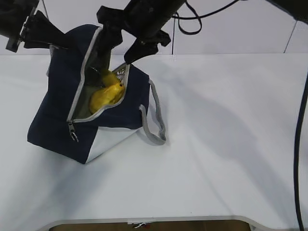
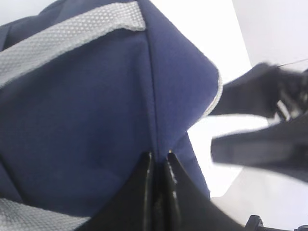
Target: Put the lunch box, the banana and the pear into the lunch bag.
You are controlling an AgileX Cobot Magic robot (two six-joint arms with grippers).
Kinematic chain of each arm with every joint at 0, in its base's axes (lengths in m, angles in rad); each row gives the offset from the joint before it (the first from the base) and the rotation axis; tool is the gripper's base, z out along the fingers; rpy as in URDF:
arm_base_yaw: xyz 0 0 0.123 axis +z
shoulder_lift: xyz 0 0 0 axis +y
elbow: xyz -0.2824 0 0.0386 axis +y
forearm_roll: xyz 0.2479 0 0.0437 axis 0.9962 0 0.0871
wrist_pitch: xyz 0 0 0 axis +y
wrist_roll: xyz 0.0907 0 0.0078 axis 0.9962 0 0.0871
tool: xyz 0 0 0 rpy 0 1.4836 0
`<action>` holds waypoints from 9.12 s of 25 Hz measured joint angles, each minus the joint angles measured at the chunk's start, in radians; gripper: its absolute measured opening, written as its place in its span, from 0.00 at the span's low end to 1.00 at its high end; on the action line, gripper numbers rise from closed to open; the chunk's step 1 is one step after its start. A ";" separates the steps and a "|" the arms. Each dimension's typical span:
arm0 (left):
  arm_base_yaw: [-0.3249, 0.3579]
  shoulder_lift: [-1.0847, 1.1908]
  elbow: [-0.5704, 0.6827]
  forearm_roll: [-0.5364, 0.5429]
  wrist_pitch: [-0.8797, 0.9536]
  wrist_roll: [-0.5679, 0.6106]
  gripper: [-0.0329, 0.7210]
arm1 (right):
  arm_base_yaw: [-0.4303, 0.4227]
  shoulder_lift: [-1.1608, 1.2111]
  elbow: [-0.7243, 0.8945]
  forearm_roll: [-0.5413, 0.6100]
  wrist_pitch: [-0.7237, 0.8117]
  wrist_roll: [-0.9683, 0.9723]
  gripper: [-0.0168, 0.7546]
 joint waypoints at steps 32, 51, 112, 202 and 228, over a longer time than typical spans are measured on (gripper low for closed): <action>0.000 0.000 0.000 0.000 0.000 0.000 0.04 | -0.002 -0.060 0.323 -0.113 0.006 0.084 0.60; -0.068 0.000 0.000 -0.024 0.000 -0.041 0.04 | -0.002 -0.251 0.324 -0.305 0.020 -0.015 0.04; -0.220 -0.100 -0.091 0.355 0.012 -0.248 0.51 | -0.006 -0.523 0.399 -0.262 0.023 0.016 0.66; -0.288 -0.280 -0.097 0.670 0.040 -0.326 0.44 | 0.331 -0.325 1.791 -0.486 -2.273 0.232 0.53; -0.288 -0.280 -0.097 0.670 0.040 -0.326 0.39 | 0.331 -0.280 1.767 -0.427 -2.261 0.232 0.41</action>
